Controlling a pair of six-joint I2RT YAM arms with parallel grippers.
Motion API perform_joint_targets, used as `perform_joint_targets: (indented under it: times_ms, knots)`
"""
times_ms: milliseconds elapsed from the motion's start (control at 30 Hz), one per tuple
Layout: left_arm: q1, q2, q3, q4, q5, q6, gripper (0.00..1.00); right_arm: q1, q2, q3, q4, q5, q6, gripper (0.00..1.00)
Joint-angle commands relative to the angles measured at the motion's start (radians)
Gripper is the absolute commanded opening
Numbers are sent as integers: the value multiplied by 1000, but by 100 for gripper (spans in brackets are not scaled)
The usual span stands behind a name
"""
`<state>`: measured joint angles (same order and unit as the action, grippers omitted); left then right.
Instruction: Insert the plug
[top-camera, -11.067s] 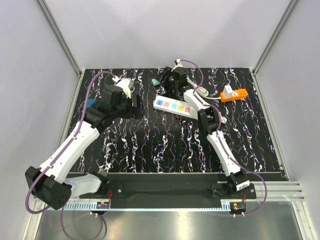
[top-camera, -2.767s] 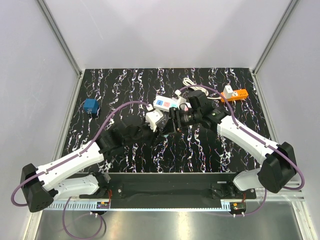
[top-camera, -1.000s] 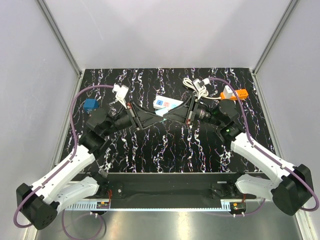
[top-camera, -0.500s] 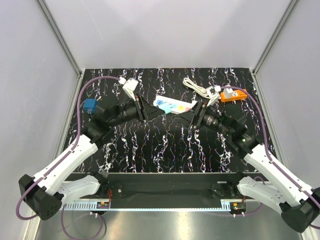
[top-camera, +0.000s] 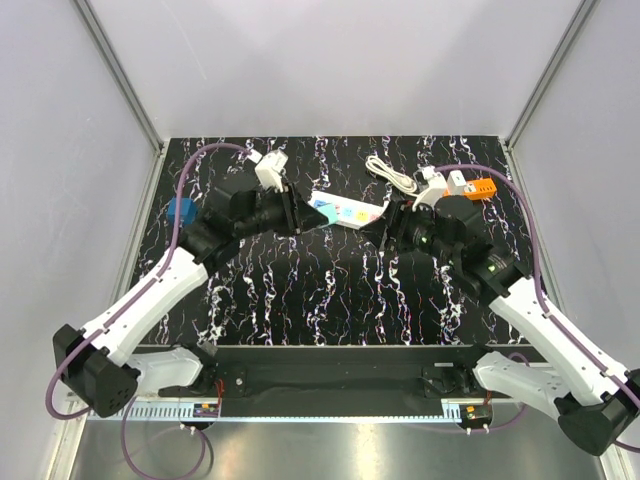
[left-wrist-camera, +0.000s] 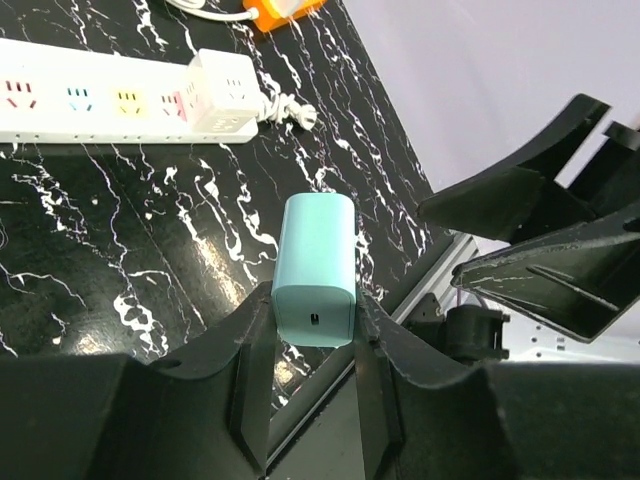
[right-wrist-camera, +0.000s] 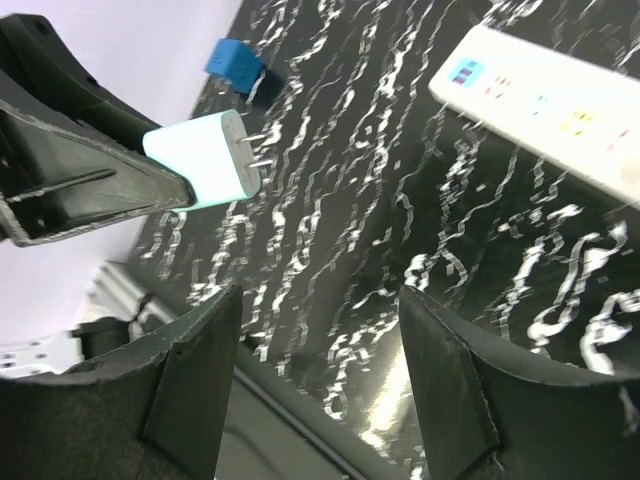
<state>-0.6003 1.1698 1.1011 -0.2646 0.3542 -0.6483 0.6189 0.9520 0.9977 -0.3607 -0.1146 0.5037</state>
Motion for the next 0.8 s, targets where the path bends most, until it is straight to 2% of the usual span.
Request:
perform_joint_targets:
  times_ms: [0,133,167,200,267,333,367,433,633,767]
  knots:
    - [7,25,104,-8,-71,-14,0,2,28,96,-62,91,-113,70]
    - [7,167,284,-155,-138,139,0,2,54,111,-98,177,-129,72]
    - [5,194,314,-175,-139,224,0,2,60,107,-93,196,-149,73]
    - [5,220,344,-192,-155,258,0,-1,73,107,-92,308,-165,75]
    - [5,296,426,-261,-196,323,0,-27,134,125,-98,430,-162,73]
    - [5,377,520,-327,-263,341,0,-118,200,156,-107,376,-118,71]
    - [5,404,548,-346,-273,360,0,-148,218,163,-109,301,-99,72]
    - [1,471,624,-376,-267,397,0,-209,267,183,-107,271,-79,71]
    - [-4,580,703,-378,-207,694,0,-320,407,257,-138,165,-112,71]
    - [-6,631,737,-380,-144,936,0,-410,501,274,-149,25,-113,69]
